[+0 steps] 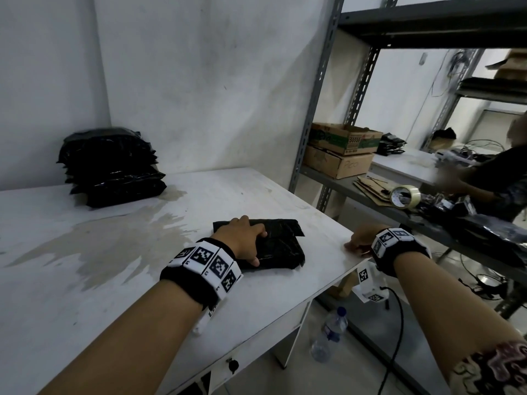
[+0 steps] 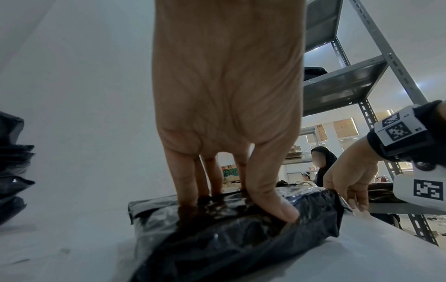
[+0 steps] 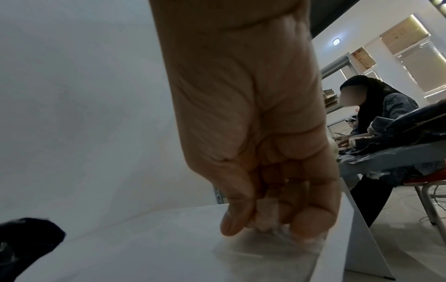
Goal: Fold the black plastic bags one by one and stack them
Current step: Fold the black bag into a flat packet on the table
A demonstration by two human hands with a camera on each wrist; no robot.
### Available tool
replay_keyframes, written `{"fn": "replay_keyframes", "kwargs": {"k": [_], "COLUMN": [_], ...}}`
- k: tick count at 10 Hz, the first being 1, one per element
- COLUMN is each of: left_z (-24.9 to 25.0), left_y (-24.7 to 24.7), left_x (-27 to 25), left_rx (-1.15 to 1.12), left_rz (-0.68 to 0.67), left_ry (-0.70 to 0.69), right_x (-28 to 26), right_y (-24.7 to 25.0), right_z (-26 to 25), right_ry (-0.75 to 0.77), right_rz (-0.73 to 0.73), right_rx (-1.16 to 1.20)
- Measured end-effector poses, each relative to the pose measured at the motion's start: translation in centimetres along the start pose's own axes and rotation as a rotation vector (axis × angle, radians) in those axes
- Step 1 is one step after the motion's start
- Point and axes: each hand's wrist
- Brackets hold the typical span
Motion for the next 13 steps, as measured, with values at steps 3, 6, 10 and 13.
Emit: {"fn": "replay_keyframes", "kwargs": {"k": [3, 6, 10, 13], "left_z": [0.1, 0.0, 0.0, -0.1], "left_y": [0.0, -0.1, -0.1, -0.1], "left_x": [0.1, -0.3, -0.3, -0.4], "left_rx": [0.001, -0.017, -0.008, -0.013], "left_rz": [0.010, 0.018, 0.008, 0.000], "left_ry": [0.005, 0.005, 0.008, 0.006], "right_x": [-2.5, -3.2, -2.5, -3.6], "right_y": [0.2, 0.0, 0.9, 0.4], "right_z": [-1.0, 0.3, 1.9, 1.3], "right_ry": [0.046, 0.155, 0.119, 0.126], "right_rz": [-0.103, -0.006, 0.082, 0.077], "right_rx": [-0.051, -0.043, 0.036, -0.022]}}
Point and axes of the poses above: each hand's wrist, its own x-axis towards the middle knuckle, its own y-axis out of the back of the hand, z = x × y, and after that the axes turned 12 degrees about x, right-handed
